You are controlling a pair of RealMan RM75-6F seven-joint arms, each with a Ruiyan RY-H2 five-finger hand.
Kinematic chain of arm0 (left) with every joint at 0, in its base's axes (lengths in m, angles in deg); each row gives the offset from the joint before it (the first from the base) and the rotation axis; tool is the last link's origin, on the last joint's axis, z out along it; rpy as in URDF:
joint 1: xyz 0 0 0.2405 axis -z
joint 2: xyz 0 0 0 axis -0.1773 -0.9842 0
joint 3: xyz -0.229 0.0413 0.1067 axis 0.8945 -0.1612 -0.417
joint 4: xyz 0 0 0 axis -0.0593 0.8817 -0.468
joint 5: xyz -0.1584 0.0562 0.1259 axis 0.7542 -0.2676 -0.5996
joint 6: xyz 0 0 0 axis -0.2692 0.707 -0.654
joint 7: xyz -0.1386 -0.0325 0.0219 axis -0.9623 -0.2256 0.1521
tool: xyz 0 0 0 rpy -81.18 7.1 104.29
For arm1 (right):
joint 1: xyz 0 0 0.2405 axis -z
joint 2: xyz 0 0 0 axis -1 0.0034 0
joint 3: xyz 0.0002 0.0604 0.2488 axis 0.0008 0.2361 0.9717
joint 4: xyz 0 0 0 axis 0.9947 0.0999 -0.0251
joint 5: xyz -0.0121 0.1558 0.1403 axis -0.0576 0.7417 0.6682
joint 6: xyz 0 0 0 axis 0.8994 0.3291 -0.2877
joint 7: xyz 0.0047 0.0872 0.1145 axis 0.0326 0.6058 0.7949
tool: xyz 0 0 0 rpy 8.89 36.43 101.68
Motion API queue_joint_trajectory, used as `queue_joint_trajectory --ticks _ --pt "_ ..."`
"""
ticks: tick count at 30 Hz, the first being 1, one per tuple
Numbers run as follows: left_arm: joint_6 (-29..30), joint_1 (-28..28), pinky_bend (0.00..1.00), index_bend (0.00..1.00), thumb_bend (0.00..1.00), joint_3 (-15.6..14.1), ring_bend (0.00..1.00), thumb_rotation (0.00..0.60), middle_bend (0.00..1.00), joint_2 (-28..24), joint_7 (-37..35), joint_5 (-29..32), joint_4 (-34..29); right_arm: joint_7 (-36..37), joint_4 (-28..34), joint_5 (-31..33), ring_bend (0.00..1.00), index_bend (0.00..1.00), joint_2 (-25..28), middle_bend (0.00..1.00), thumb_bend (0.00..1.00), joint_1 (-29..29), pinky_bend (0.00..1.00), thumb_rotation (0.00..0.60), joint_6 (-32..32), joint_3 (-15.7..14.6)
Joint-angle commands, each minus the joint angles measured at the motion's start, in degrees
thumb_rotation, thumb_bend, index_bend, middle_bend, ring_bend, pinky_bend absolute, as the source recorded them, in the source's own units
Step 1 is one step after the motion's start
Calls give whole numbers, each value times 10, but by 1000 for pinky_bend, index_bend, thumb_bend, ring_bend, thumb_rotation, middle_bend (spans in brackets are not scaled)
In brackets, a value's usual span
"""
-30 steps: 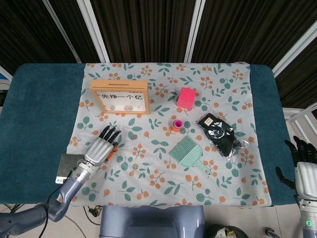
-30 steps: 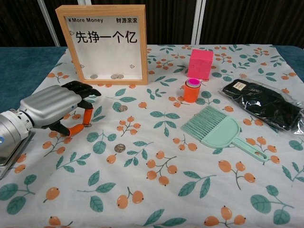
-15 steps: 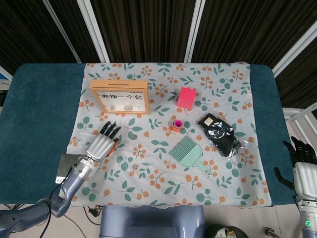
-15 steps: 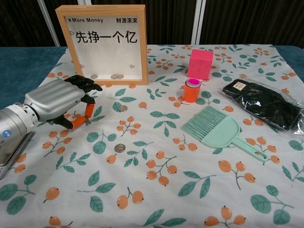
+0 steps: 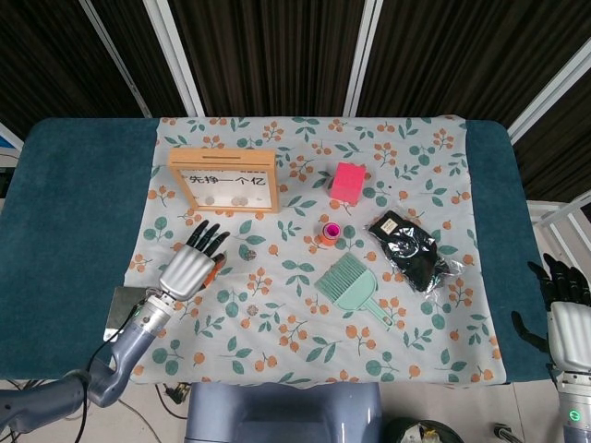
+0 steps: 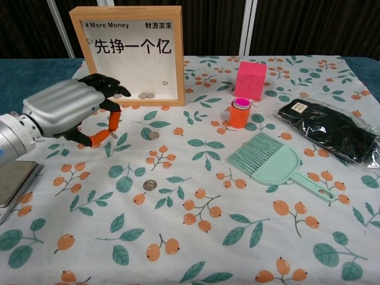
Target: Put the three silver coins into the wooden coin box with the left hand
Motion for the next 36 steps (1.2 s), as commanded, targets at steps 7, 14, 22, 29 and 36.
queue_joint_trajectory --ticks 7,14,22,29,36 --pt "-35 44 0 719 544 98 0 600 137 -188 123 63 -264 -4 0 0 22 149 -2 46 394 0 0 600 -2 1" --pt "-118 98 0 723 544 172 0 600 142 -292 180 183 -349 -4 0 5 22 149 -3 46 395 0 0 600 -3 3" --pt "-182 173 0 726 544 207 0 600 145 -354 244 326 -346 2 5 14 22 149 -9 46 394 1 0 600 -1 6" --pt "-213 249 0 726 544 198 0 600 146 -352 287 475 -288 8 8 28 22 149 -11 47 395 0 0 600 5 12" --pt "-222 286 0 727 543 180 0 600 147 -337 303 526 -244 11 11 33 22 149 -11 46 395 1 0 600 3 16"
